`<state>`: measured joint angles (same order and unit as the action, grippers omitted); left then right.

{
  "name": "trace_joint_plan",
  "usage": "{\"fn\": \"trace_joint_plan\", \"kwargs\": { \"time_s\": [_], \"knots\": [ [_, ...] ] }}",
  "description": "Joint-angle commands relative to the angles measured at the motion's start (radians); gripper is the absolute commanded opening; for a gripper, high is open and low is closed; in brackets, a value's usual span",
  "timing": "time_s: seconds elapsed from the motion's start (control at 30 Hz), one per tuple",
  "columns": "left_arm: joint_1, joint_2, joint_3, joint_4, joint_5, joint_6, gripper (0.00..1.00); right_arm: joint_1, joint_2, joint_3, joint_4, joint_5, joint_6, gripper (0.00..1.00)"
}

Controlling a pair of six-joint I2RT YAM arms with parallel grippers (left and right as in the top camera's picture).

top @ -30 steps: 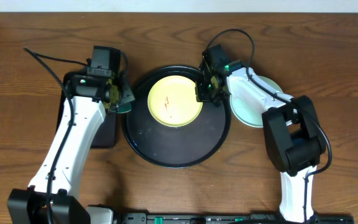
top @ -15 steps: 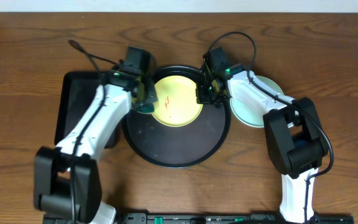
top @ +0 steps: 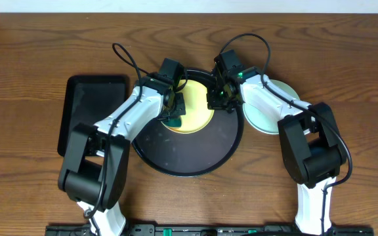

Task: Clean dirty plates on tray and stack at the side
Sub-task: 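Scrub the yellow plate with the sponge held by the left gripper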

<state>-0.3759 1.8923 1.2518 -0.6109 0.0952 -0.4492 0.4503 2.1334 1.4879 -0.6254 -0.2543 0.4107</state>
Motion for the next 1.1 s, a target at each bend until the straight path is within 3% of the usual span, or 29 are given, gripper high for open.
{"fn": "trace_joint_plan", "kwargs": {
  "time_s": [0.0,0.23,0.43,0.53,0.73,0.83,1.07],
  "knots": [
    [-0.002,0.013,0.014,0.005,0.111,-0.012,0.07,0.016,0.001,-0.026,-0.009,0.011,0.007,0.01],
    [-0.002,0.013,0.014,0.135,0.125,-0.011,0.07,0.016,0.001,-0.026,-0.01,0.01,0.007,0.01],
    [-0.002,0.026,0.014,0.243,-0.156,-0.011,0.07,0.016,0.001,-0.026,-0.01,0.01,0.003,0.01],
    [-0.001,0.053,0.013,0.255,-0.249,-0.011,0.07,0.016,0.001,-0.026,-0.01,0.01,0.003,0.01],
    [0.0,0.101,0.014,0.171,-0.233,-0.008,0.07,0.016,0.001,-0.026,-0.01,0.01,0.003,0.01],
    [0.0,0.094,0.014,0.102,-0.147,0.032,0.08,0.016,0.001,-0.026,-0.01,0.01,0.003,0.01],
    [0.0,0.064,0.014,0.036,0.224,0.282,0.07,0.016,0.001,-0.026,-0.009,0.011,0.003,0.01]
  ]
}}
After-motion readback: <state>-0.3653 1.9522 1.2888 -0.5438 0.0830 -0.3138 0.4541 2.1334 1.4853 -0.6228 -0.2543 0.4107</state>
